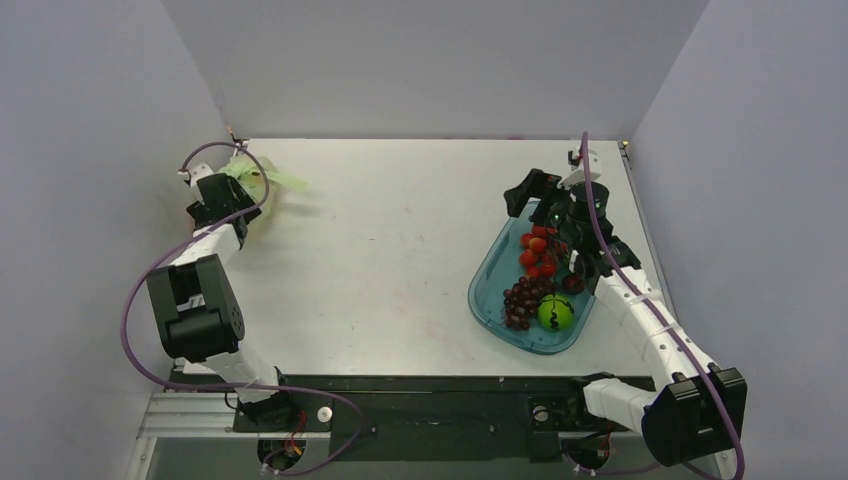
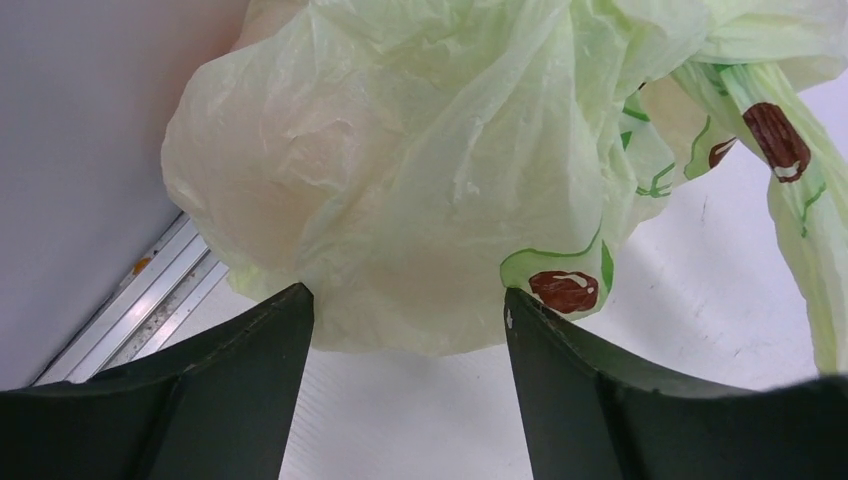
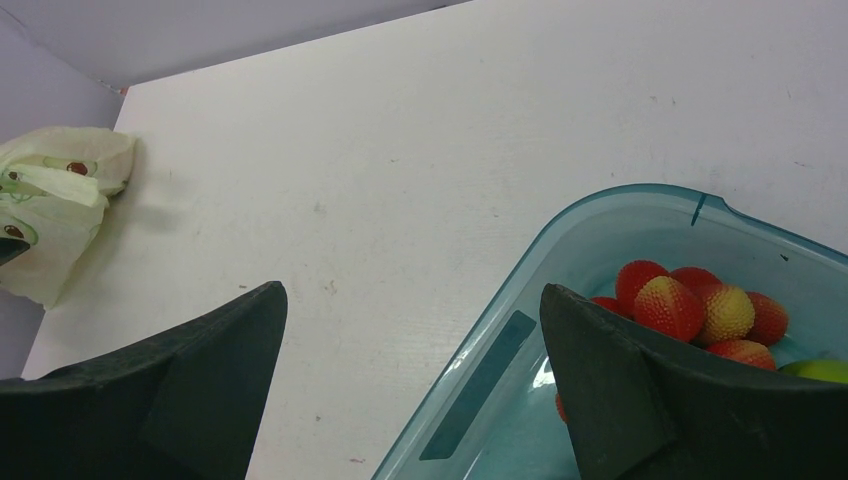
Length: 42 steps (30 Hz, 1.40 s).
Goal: Take the fake fruits out of the plastic bag
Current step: Move the plastic bag to the center of the board.
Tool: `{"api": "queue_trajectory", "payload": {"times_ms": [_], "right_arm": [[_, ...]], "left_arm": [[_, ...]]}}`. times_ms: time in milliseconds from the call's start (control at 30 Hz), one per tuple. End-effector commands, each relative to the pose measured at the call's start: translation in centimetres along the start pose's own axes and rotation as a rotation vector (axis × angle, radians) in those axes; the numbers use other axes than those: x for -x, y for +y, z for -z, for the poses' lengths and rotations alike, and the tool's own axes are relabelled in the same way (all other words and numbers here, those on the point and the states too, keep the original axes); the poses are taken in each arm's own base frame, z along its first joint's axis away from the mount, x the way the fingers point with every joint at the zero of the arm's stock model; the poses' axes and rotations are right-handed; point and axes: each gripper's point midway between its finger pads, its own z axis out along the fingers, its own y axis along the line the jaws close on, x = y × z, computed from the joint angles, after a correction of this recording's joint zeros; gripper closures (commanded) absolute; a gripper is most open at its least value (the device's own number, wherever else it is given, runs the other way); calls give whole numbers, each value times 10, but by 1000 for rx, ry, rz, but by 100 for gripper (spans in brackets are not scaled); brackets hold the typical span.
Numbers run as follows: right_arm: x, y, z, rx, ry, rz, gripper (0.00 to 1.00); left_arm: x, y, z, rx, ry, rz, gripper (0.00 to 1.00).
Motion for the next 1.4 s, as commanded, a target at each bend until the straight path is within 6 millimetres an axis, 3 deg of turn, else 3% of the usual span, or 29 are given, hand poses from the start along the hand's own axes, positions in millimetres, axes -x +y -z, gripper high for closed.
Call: {"api": "queue_trajectory", "payload": {"times_ms": [0,100,200,300,433,533,633,767,900,933,1133,1367], "right_arm": [[11,7,-2,29,-54,-12,7],[12,6,-1,17,-55,-7,7],[9,7,-3,33,-48,-13,7],[10,5,-3,18,-51,-7,7],[6,5,-6,23,-40,-11,7],[8,3,-5,9,-46,-9,7],[5,4,-6,20,-39,-11,7],[6,0,-5,-3,-41,-8,7],[10,1,-5,-1,-40,3,7],[9,-1,-5,-12,-37,4,7],[10,-1,-2,-13,-52,4,7],[5,0,-6,-6,-35,-6,7]], "left_arm": [[11,-11,-4,-49,3,32,41],[2,-14,-8,-64,33,31,51],[-6,-21,-11,-99,83,29,71],[-12,-29,-9,-136,119,24,76],[-19,-39,-9,-188,147,17,95],[-26,-48,-7,-219,168,-15,98],[-29,-70,1,-299,203,-29,100],[-26,-98,23,-400,207,-49,100],[-16,-103,38,-408,165,-47,99],[-17,-102,40,-408,166,-49,88],[-5,-103,52,-432,136,-7,66],[31,-103,52,-379,31,45,51]]}}
